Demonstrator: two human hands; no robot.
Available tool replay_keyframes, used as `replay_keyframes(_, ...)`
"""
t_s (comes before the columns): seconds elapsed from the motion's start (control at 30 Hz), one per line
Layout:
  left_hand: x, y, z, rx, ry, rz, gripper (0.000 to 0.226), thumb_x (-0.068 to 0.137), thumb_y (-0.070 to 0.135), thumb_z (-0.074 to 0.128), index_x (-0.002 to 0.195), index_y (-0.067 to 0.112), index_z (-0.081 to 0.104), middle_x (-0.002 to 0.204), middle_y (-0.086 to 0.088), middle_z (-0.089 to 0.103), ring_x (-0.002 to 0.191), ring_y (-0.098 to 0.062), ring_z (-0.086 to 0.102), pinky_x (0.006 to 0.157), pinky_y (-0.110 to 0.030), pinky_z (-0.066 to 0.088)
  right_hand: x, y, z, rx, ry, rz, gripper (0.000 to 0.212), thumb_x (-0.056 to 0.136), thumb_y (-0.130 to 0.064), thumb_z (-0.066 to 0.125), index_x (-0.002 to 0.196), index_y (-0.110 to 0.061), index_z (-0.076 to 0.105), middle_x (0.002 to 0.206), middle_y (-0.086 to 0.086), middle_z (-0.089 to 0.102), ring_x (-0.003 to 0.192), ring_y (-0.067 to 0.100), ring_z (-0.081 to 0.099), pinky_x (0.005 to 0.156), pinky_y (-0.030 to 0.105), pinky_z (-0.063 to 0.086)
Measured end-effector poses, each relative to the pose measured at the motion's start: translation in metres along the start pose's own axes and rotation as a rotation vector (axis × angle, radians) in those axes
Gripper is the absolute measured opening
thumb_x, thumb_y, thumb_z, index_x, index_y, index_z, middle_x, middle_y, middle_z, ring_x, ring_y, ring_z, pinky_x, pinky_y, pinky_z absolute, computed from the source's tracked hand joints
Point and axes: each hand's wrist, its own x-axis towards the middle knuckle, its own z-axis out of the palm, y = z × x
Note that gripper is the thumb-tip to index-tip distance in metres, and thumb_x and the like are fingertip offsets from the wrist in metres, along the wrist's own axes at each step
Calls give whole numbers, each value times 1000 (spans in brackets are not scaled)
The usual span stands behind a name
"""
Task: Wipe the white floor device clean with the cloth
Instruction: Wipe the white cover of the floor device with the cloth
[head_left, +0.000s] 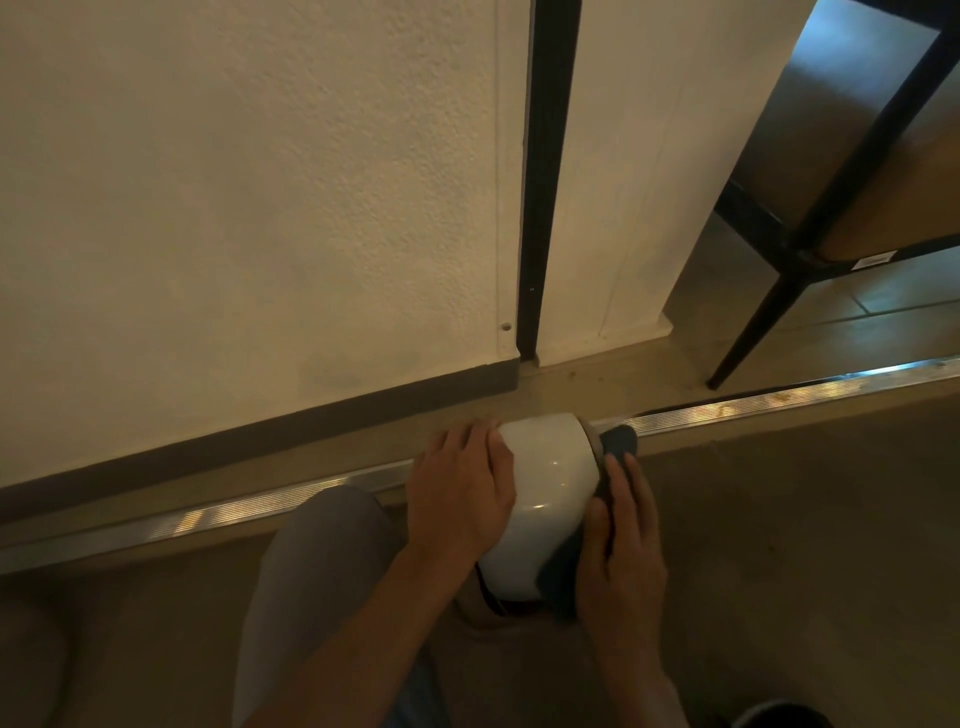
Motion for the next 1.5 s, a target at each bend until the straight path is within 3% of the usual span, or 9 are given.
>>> replay_keyframes(0.17, 1, -2, 1, 41, -17, 16, 57, 102, 43, 17, 130, 18, 60, 121, -3, 66, 108, -21, 58, 95, -37, 46, 30, -18, 0, 6, -23, -26, 42, 104, -35, 35, 142, -20, 47, 147, 3, 43, 127, 16, 46, 103, 37, 42)
replay_keyframes(0.43, 3, -10, 8, 13, -7, 72, 47, 104, 36, 25, 120, 13, 64, 112, -6, 67, 99, -25, 60, 89, -39, 46, 118, -57, 23, -355, -548, -235, 29, 102, -32, 41, 110, -20, 66, 112, 1, 64, 100, 15, 58, 89, 29, 45)
replay_keyframes(0.53, 0, -11, 11, -14, 36, 81, 47, 103, 34, 29, 119, 9, 66, 112, -9, 69, 100, -25, 61, 93, -37, 45, 86, -39, 15, -283, -327, -388, 29, 100, -24, 48, 123, -18, 65, 129, 2, 62, 122, 16, 54, 106, 25, 34)
replay_keyframes(0.67, 1, -6, 6, -1, 38, 43, 52, 103, 37, 23, 121, 12, 66, 114, -7, 69, 103, -25, 63, 94, -38, 49, 9, -19, 20, -248, -19, -511, 42, 103, -27, 37, 136, -10, 56, 149, 8, 48, 146, 28, 32, 120, 49, 21)
replay_keyframes(0.9, 0, -11, 9, -101, 36, 34, 54, 106, 36, 20, 121, 11, 65, 111, -6, 69, 101, -24, 62, 95, -36, 46, 24, -22, 26, -312, -71, -572, 49, 105, -33, 29, 137, -6, 54, 147, 12, 50, 142, 30, 38, 119, 48, 24)
replay_keyframes(1.0, 2, -11, 9, -104, 51, 61, 51, 106, 34, 22, 119, 11, 66, 111, -6, 69, 100, -25, 61, 92, -37, 46, 75, -46, 23, -416, -185, -464, 38, 95, -26, 40, 116, -11, 68, 120, 9, 68, 114, 25, 62, 106, 35, 40)
replay_keyframes(1.13, 3, -7, 5, -132, 48, -9, 55, 102, 39, 19, 120, 15, 65, 113, -3, 68, 103, -23, 59, 94, -35, 44, 111, -64, 27, -515, -423, -279, 32, 100, -36, 39, 107, -21, 66, 103, 0, 67, 90, 14, 59, 85, 32, 50)
replay_keyframes(1.37, -1, -4, 3, -179, 111, -7, 47, 103, 31, 27, 113, 12, 69, 105, -5, 71, 98, -21, 63, 93, -29, 43, 11, -33, 29, -400, 1, -510, 48, 106, -32, 28, 132, -6, 59, 146, 13, 50, 143, 34, 37, 116, 53, 29)
replay_keyframes(1.5, -2, -5, 1, -223, 116, 1, 49, 103, 34, 26, 116, 11, 68, 108, -7, 70, 100, -20, 61, 94, -24, 39, 15, -34, 33, -376, -5, -565, 51, 106, -37, 27, 129, -7, 62, 143, 12, 53, 140, 34, 41, 115, 53, 31)
